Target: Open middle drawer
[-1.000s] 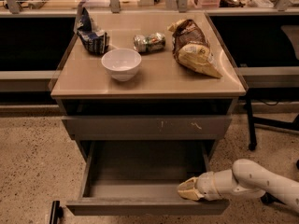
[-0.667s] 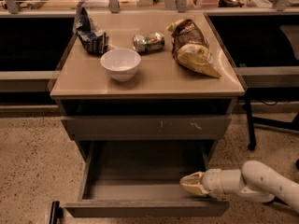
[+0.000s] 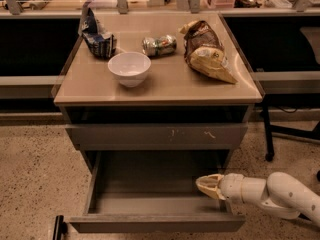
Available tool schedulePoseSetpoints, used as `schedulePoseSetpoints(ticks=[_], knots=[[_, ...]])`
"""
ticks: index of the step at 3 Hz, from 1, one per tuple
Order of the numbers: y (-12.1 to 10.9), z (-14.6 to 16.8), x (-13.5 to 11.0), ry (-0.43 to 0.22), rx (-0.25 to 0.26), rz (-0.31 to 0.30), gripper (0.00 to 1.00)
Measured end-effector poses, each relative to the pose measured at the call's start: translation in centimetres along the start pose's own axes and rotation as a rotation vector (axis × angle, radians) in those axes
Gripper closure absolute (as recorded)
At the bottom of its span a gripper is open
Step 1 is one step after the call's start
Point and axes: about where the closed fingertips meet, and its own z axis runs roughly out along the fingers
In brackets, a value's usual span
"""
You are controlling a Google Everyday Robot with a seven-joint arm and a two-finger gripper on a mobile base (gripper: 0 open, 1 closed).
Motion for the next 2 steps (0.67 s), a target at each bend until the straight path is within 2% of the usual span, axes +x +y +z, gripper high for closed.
schedulePoseSetpoints(ticks=[2], knots=[[0.0, 0.01, 0.0, 0.0, 0.0, 0.0, 0.35]])
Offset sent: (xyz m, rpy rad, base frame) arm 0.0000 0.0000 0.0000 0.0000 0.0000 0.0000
